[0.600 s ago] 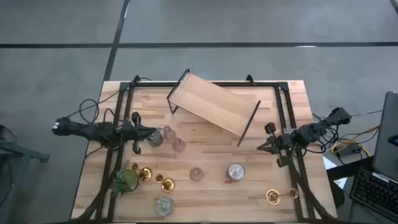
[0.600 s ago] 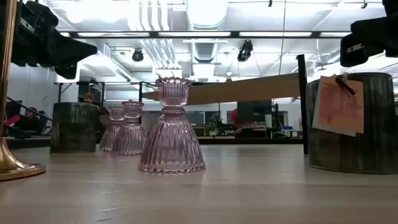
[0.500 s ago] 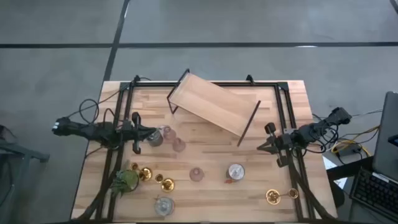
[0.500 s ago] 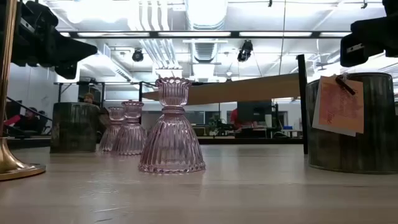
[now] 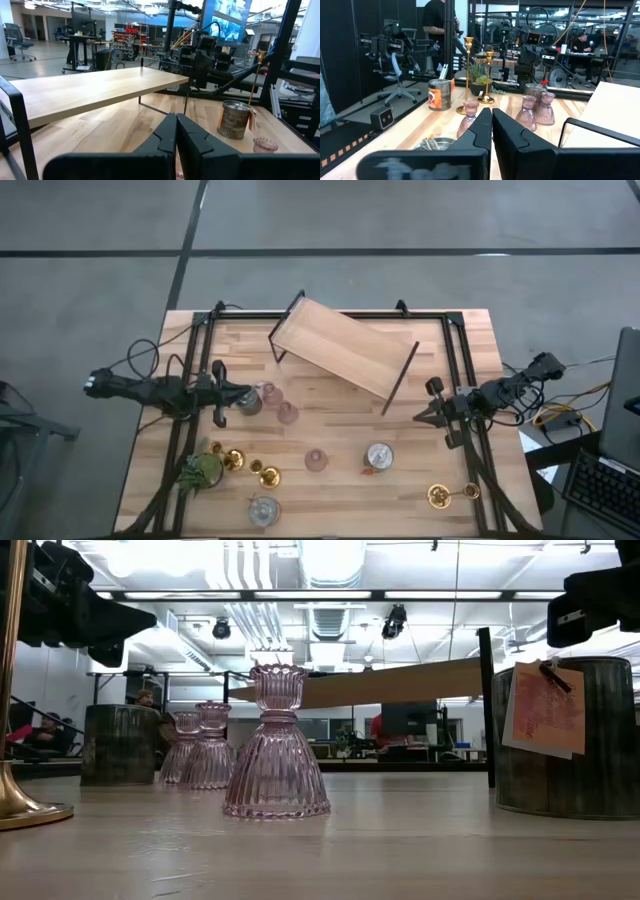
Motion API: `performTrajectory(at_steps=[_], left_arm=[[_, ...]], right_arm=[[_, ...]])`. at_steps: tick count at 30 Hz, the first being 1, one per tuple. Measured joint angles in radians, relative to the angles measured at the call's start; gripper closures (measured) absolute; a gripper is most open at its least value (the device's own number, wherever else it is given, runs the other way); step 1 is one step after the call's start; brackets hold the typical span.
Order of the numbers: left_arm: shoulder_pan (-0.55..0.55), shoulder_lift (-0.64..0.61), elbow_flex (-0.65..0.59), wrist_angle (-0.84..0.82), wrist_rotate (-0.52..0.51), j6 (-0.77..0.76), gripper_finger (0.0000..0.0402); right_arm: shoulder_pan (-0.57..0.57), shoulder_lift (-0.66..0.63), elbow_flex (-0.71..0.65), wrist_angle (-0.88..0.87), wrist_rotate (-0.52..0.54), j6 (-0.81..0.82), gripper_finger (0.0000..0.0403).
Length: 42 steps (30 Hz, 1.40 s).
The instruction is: Pick & Place candle stick holders
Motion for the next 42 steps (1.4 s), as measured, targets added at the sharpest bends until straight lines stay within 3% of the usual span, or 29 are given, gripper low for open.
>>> performTrajectory(at_steps=[29,37,42], left_arm=[[0.0,0.0,0.0,0.0,0.0,0.0,0.039],[0.0,0.0,0.0,0.0,0.0,0.0,0.039],[0.0,0.0,0.0,0.0,0.0,0.0,0.039]], right_arm=[[0.0,0.0,0.0,0.055,-0.002,-0.019,0.0394],[0.0,0.0,0.0,0.118,-0.101,0.326,0.0394],[0.002,0.0,0.0,0.119,-0.313,0.389,0.0394]])
